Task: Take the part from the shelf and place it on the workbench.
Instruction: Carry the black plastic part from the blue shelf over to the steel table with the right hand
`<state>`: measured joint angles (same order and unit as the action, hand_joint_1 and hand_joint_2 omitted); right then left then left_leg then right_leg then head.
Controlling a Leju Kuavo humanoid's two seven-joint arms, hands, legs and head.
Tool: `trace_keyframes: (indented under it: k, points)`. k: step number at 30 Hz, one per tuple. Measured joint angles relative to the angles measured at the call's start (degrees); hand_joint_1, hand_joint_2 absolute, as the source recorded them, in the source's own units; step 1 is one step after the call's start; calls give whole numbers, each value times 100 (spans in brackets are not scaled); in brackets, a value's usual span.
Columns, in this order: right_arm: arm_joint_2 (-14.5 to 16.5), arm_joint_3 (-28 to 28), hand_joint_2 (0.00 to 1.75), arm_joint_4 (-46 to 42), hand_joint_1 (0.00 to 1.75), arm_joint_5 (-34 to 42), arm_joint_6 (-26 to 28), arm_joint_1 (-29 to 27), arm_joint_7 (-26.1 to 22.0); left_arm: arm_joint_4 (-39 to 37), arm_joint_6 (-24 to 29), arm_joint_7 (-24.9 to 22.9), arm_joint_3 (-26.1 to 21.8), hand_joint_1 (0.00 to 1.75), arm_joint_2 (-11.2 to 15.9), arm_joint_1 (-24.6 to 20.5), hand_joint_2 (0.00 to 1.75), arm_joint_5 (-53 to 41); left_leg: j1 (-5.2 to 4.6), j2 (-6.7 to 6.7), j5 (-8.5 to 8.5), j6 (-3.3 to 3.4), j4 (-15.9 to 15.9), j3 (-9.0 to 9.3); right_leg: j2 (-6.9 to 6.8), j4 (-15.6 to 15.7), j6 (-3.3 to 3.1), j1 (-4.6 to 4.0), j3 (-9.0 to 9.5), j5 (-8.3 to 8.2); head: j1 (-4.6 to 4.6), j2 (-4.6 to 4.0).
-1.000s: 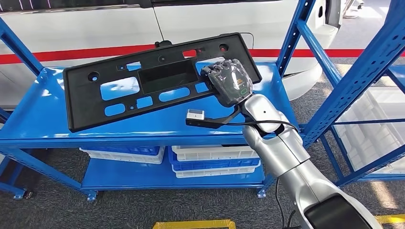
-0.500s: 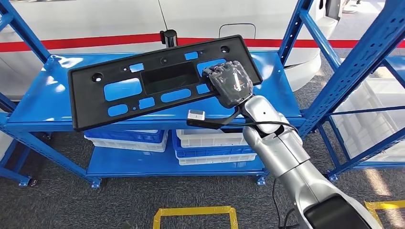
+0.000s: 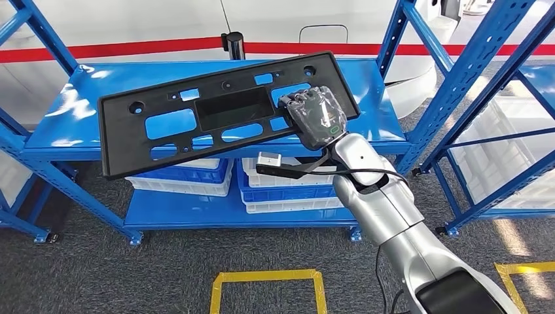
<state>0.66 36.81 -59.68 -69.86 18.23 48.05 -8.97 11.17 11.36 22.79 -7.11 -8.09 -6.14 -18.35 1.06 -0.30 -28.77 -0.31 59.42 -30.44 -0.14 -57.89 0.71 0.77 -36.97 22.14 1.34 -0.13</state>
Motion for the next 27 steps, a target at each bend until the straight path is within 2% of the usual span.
trace_keyframes:
  k: [1,3,4,5,6,8,9,10,11,12,13,14,15,16,17,18,19,20,21,23,24,25,26,27]
  points:
    - [5,-7,175,-1,166,-2,1,7,1,1,-3,0,4,0,1,-3,175,-4,-25,-16,-38,38,-114,51,-3,9,43,-5,-6,-43,5,0]
    - [3,-17,175,0,166,-12,2,11,3,0,-20,-4,13,0,0,-3,175,-18,-53,-8,55,152,-152,-4,-3,25,125,-6,-33,-109,9,0]
    - [-7,-24,175,0,166,-20,4,10,5,0,-31,-10,22,0,-1,-8,175,-26,-59,6,124,213,-171,-52,0,-25,139,-10,-91,-53,10,0]
    - [-21,-33,175,1,166,-28,7,7,7,1,-40,-16,31,0,-1,-14,175,-30,-59,22,203,276,-194,-115,4,-168,129,-12,-175,97,-3,0]
    - [-38,-46,175,1,166,-37,11,3,9,1,-45,-21,39,0,-2,-20,175,-32,-56,35,283,324,-208,-190,7,-430,98,-12,-284,336,-10,0]
    - [-65,-69,175,1,166,-49,16,-11,7,2,-49,-27,43,0,2,-23,175,-29,-80,43,424,371,-206,-371,9,-1191,55,-10,-486,844,-28,0]
    - [-78,-78,175,1,166,-51,17,-20,4,1,-47,-28,43,0,2,-22,175,-27,-91,47,497,376,-203,-467,9,-1522,73,-11,-528,972,-27,0]
    - [-87,-82,175,1,166,-52,17,-26,1,1,-43,-28,43,0,2,-20,175,-25,-102,51,568,376,-199,-562,9,-1712,111,-12,-499,989,-27,0]
    - [-92,-84,175,1,166,-52,17,-29,-2,0,-39,-28,43,0,1,-19,175,-25,-111,53,637,371,-196,-652,9,-1693,158,-15,-368,905,-28,0]
    - [-95,-85,175,1,166,-52,17,-29,-3,-1,-35,-28,43,0,0,-18,175,-24,-119,54,707,362,-193,-735,9,-1481,189,-18,-141,786,-27,0]
    - [-93,-89,175,-1,166,-52,17,-27,-3,0,-33,-27,43,0,-3,-17,175,-23,-129,53,769,348,-188,-803,8,-1082,183,-26,188,724,-27,0]
    - [-89,-92,175,-6,166,-52,17,-23,-3,1,-32,-26,43,0,-6,-17,175,-23,-142,49,829,329,-181,-858,7,-607,157,-46,538,734,-28,0]
    - [-85,-99,175,-15,166,-53,18,-17,-3,1,-32,-22,43,0,-9,-16,175,-22,-151,46,891,303,-186,-891,10,-221,119,-65,797,783,-19,0]
    - [-81,-105,175,-24,166,-54,19,-12,-5,1,-32,-17,43,0,-12,-14,175,-22,-154,45,950,274,-194,-910,14,50,80,-84,947,845,-13,0]
    - [-79,-110,175,-30,166,-54,19,-11,-7,1,-32,-13,43,0,-14,-12,175,-22,-151,44,1008,241,-211,-919,17,160,53,-101,973,859,-5,0]
    - [-80,-114,175,-32,166,-53,19,-12,-8,0,-32,-10,43,0,-15,-5,175,-20,-139,43,1051,204,-229,-928,18,174,15,-73,933,817,3,0]
    - [-79,-115,175,-31,166,-53,19,-12,-10,-1,-32,-8,43,0,-14,3,175,-19,-122,36,1004,165,-204,-955,10,188,-30,-46,906,762,0,0]
    - [-75,-114,175,-30,166,-54,19,-13,-10,-1,-32,-8,43,0,-14,13,175,-17,-106,27,827,121,-91,-1006,-1,197,-87,-18,873,690,10,0]
    - [-68,-113,175,-30,166,-55,19,-13,-10,-1,-32,-8,43,0,-11,22,175,-15,-85,20,556,78,125,-1081,-10,204,-131,14,825,609,21,0]
    - [-54,-111,175,-30,166,-56,19,-19,-10,-1,-32,-8,43,0,-9,25,175,-15,-43,13,-54,-8,867,-1271,-18,193,-164,15,662,456,43,0]
    - [-51,-111,175,-30,166,-57,19,-29,-10,-1,-33,-8,43,0,-8,25,175,-15,-19,14,-197,-46,1223,-1333,-18,187,-152,16,575,391,44,0]
    - [-51,-110,175,-30,166,-59,19,-42,-10,-1,-34,-8,43,0,-4,26,175,-16,8,15,-205,-82,1461,-1328,-18,179,-133,21,483,327,44,0]
    - [-52,-109,175,-30,166,-64,19,-58,-10,-1,-37,-8,43,0,-1,26,175,-16,37,16,-101,-111,1512,-1231,-19,167,-107,31,397,269,44,0]
    - [-54,-108,175,-30,166,-71,19,-74,-10,-1,-39,-8,43,0,3,26,175,-16,66,17,50,-137,1346,-1026,-19,148,-73,47,317,219,44,0]
